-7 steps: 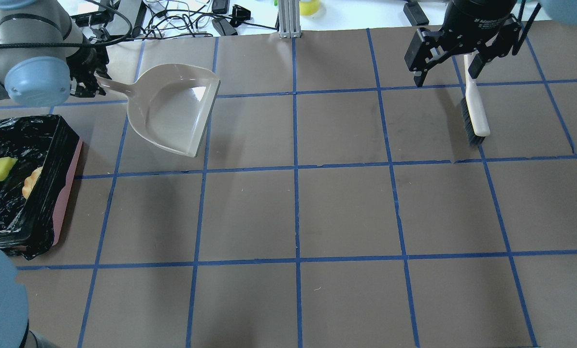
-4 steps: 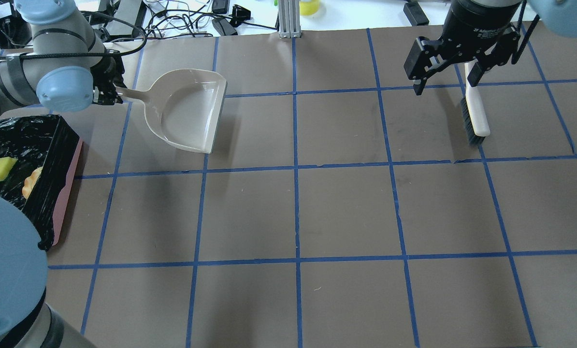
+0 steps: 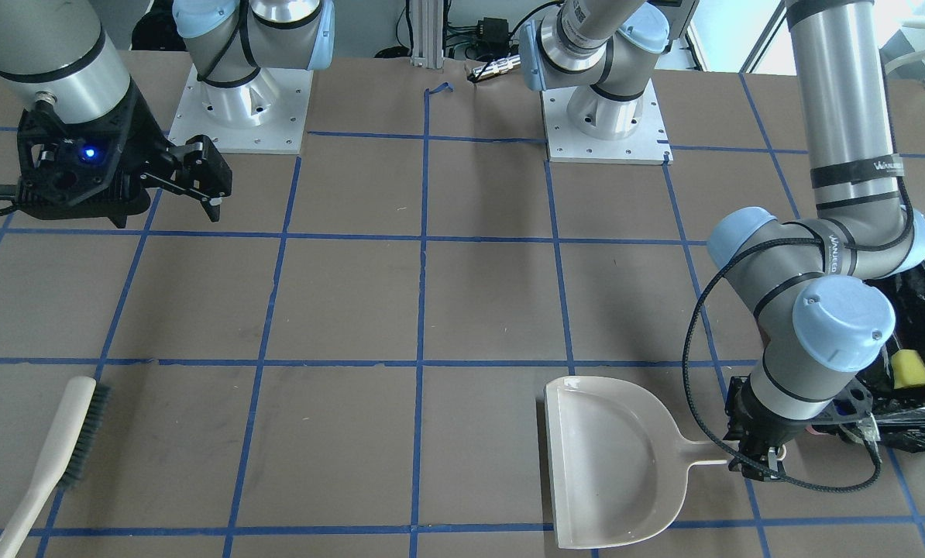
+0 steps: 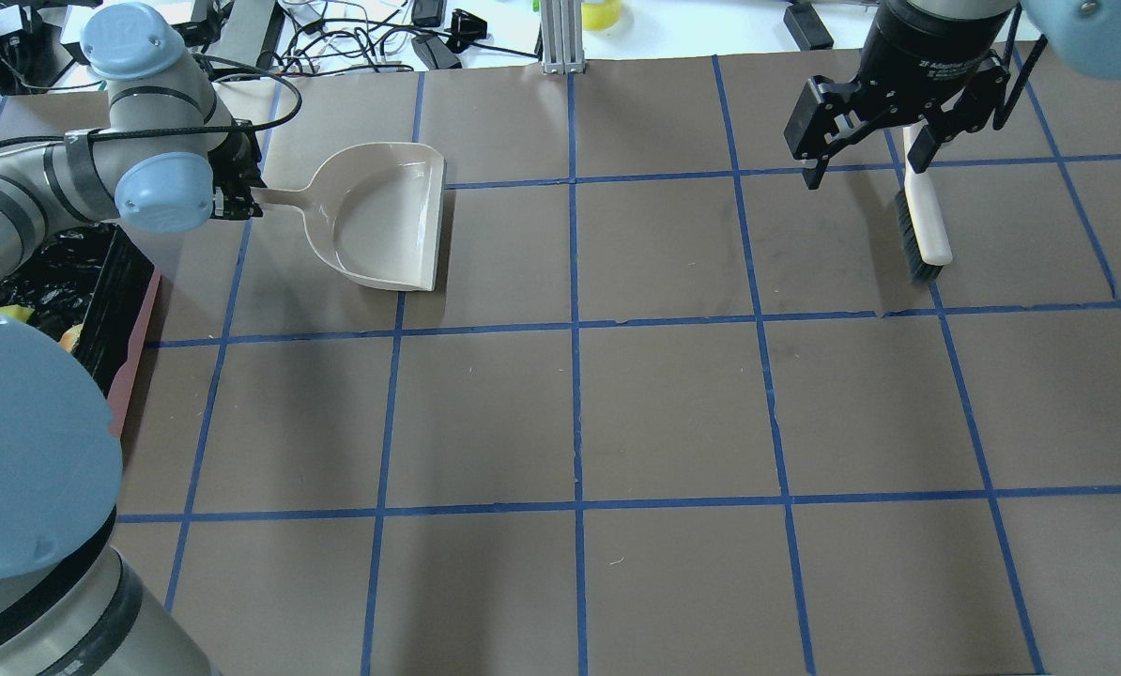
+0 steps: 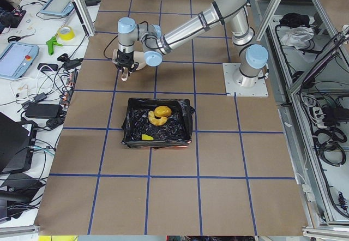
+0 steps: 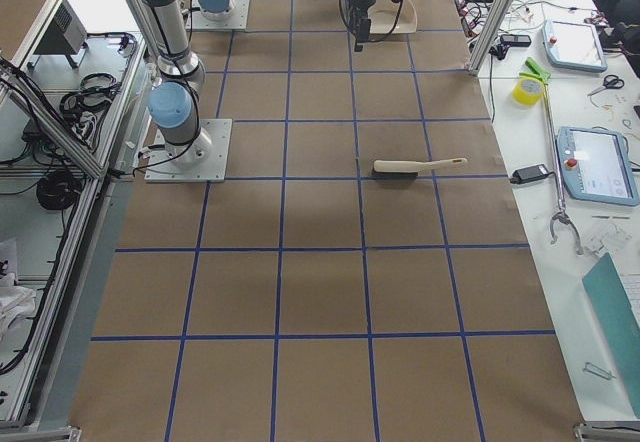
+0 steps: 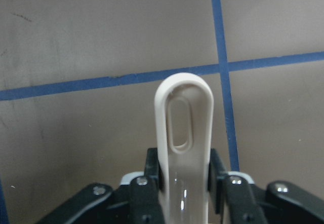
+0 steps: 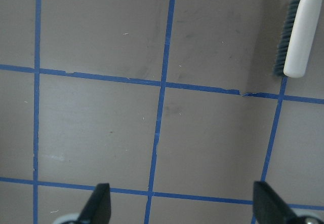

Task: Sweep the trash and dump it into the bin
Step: 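Lower the dustpan onto the table and open the left gripper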

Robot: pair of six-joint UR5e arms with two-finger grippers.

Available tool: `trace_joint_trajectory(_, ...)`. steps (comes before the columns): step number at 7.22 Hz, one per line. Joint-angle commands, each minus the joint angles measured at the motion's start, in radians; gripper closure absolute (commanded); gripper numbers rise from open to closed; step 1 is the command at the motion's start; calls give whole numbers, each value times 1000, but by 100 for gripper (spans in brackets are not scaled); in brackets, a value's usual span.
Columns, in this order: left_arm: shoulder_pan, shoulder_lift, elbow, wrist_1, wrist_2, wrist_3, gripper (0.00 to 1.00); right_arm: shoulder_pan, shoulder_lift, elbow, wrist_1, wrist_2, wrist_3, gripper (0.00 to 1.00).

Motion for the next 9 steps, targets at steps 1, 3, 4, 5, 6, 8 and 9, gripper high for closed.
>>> trace_joint_trajectory(1, 0, -5, -3, 0, 1, -29, 100, 0, -1, 0, 0, 0, -1, 0)
trace_joint_trajectory(3, -8, -5, -9, 1, 1, -18, 100, 0, -1, 9, 0, 0, -3, 0)
trace_joint_trajectory(4, -11, -4, -10, 1, 0, -12, 100, 0, -4, 20, 0, 1, -3, 0)
trace_joint_trajectory(5, -11, -5, -12, 0, -1, -1, 100, 0, -5, 23, -2, 0, -1, 0)
trace_joint_trajectory(6, -11, -5, -15, 0, 3, 22, 100, 0, -5, 23, -2, 1, -1, 0)
trace_joint_trajectory(8, -11, -10, -14, 0, 3, 25, 100, 0, -5, 23, -2, 1, 0, 0)
trace_joint_trajectory(9, -11, -10, -14, 0, 3, 25, 100, 0, -5, 23, -2, 1, 1, 0)
